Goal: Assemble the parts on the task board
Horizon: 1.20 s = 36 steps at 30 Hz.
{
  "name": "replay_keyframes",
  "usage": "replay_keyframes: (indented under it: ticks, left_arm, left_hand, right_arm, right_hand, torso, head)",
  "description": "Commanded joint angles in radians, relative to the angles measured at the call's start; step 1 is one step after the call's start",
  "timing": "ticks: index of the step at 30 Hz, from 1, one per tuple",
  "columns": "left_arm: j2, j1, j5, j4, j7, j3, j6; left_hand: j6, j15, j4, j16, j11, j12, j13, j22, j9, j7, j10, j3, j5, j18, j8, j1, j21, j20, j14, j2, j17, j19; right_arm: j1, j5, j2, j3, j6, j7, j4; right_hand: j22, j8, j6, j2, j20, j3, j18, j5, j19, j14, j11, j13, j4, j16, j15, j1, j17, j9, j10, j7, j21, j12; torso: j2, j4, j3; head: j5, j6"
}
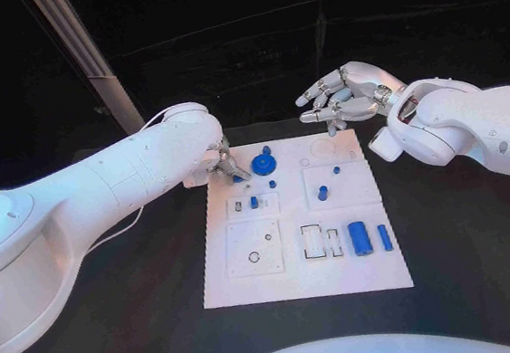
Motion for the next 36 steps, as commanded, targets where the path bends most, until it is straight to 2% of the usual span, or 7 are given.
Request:
replay_keyframes:
  ticks: [1, 7, 12, 23, 25, 31, 36]
  left_arm:
    - [-0.003, -0.002, -0.008, 0.001, 0.016, -0.002, 0.026]
    - [-0.007, -0.002, -0.008, 0.002, 0.023, -0.002, 0.024]
    - [-0.009, -0.002, -0.008, 0.004, 0.027, -0.002, 0.018]
    - [-0.026, -0.002, -0.008, 0.023, 0.04, -0.001, 0.01]
    - [-0.029, -0.002, -0.008, 0.025, 0.038, -0.001, -0.004]
    - [-0.037, 0.0, -0.008, 0.033, 0.038, -0.001, -0.05]
    - [-0.036, 0.001, -0.027, 0.037, 0.043, -0.001, -0.071]
  left_hand:
    - [-0.007, 0.002, -0.025, 0.003, -0.001, -0.004, -0.001, 0.031, -0.002, 0.003, -0.007, 0.044, 0.005, -0.005, -0.002, -0.03, -0.001, 0.0, 0.104, -0.023, 0.263, 0.007]
    - [-0.001, 0.006, 0.008, 0.003, 0.004, -0.001, -0.003, 0.033, -0.002, 0.008, -0.008, 0.037, 0.004, -0.005, 0.007, -0.104, -0.002, 0.004, 0.104, -0.109, 0.263, 0.007]
    - [-0.002, 0.005, 0.046, 0.003, 0.003, 0.003, -0.007, 0.033, -0.004, 0.01, -0.011, 0.116, 0.001, -0.005, 0.015, -0.142, -0.004, 0.006, 0.104, -0.178, 0.263, 0.007]
    - [-0.02, 0.011, 0.049, 0.003, 0.011, -0.004, -0.024, 0.025, -0.016, 0.016, -0.025, 0.209, 0.005, -0.002, 0.005, -0.152, -0.015, 0.009, 0.104, -0.19, 0.263, 0.002]
    - [-0.02, 0.013, 0.055, 0.003, 0.013, -0.002, -0.025, 0.023, -0.019, 0.017, -0.026, 0.226, 0.003, -0.001, 0.004, -0.171, -0.017, 0.01, 0.104, -0.215, 0.263, 0.002]
    - [-0.019, 0.014, 0.057, 0.003, 0.013, 0.003, -0.026, 0.021, -0.021, 0.018, -0.027, 0.159, 0.001, 0.0, 0.008, -0.256, -0.022, 0.011, 0.104, -0.264, 0.263, 0.002]
    - [-0.021, 0.013, 0.056, 0.003, 0.013, 0.005, -0.029, 0.018, -0.022, 0.017, -0.029, 0.088, 0.001, 0.0, 0.011, -0.271, -0.026, 0.011, 0.104, -0.268, 0.263, 0.001]
  right_arm:
    - [0.002, -0.001, 0.001, 0.001, 0.012, 0.002, 0.0]
    - [0.002, -0.001, 0.001, 0.001, 0.013, 0.002, -0.001]
    - [0.002, -0.001, 0.002, 0.001, 0.014, 0.001, -0.003]
    - [0.002, -0.001, 0.003, 0.001, 0.017, 0.001, -0.007]
    - [0.002, -0.001, 0.003, 0.001, 0.017, 0.001, -0.007]
    - [0.002, -0.001, 0.003, 0.0, 0.016, 0.001, -0.008]
    - [0.002, -0.001, 0.003, 0.0, 0.016, 0.001, -0.009]
  right_hand:
    - [0.001, 0.004, -0.007, 0.007, -0.002, 0.002, 0.005, 0.004, -0.006, -0.005, 0.001, -0.002, 0.006, 0.001, 0.0, -0.002, -0.001, 0.002, -0.006, -0.002, -0.006, 0.006]
    - [0.002, 0.005, -0.008, 0.006, -0.002, 0.002, 0.005, 0.008, -0.006, -0.006, 0.001, -0.004, 0.007, 0.002, 0.0, -0.003, -0.002, 0.002, -0.007, -0.002, -0.006, 0.007]
    - [0.002, 0.006, -0.009, 0.006, -0.002, 0.001, 0.005, 0.01, -0.006, -0.006, 0.001, -0.005, 0.008, 0.002, 0.0, -0.004, -0.002, 0.002, -0.007, -0.002, -0.006, 0.007]
    - [0.002, 0.009, -0.011, 0.005, -0.002, 0.001, 0.005, 0.018, -0.007, -0.007, 0.002, -0.008, 0.011, 0.004, 0.001, -0.006, -0.003, 0.002, -0.008, -0.002, -0.007, 0.009]
    - [0.002, 0.009, -0.011, 0.005, -0.002, 0.001, 0.005, 0.018, -0.007, -0.007, 0.002, -0.008, 0.011, 0.004, 0.001, -0.006, -0.003, 0.002, -0.008, -0.002, -0.007, 0.009]
    - [0.002, 0.01, -0.012, 0.004, -0.002, 0.0, 0.005, 0.021, -0.007, -0.008, 0.002, -0.009, 0.012, 0.003, 0.001, -0.007, -0.004, 0.002, -0.008, -0.001, -0.007, 0.01]
    - [0.002, 0.011, -0.013, 0.004, -0.001, 0.0, 0.005, 0.023, -0.007, -0.009, 0.002, -0.01, 0.012, 0.003, 0.001, -0.007, -0.005, 0.002, -0.009, -0.001, -0.007, 0.01]
  torso:
    - [0.0, 0.0005, -0.0006]
    - [0.001, 0.0006, 0.0002]
    - [0.001, 0.0005, -0.0003]
    - [0.0, 0.0011, -0.0003]
    - [0.001, 0.0012, 0.0]
    - [0.001, -0.0002, -0.0005]
    - [0.002, -0.0012, 0.0001]
  head:
    - [0.0, 0.001]
    - [0.002, 0.002]
    - [0.003, 0.001]
    - [0.004, 0.002]
    - [0.005, 0.003]
    - [0.005, 0.003]
    - [0.006, 0.004]
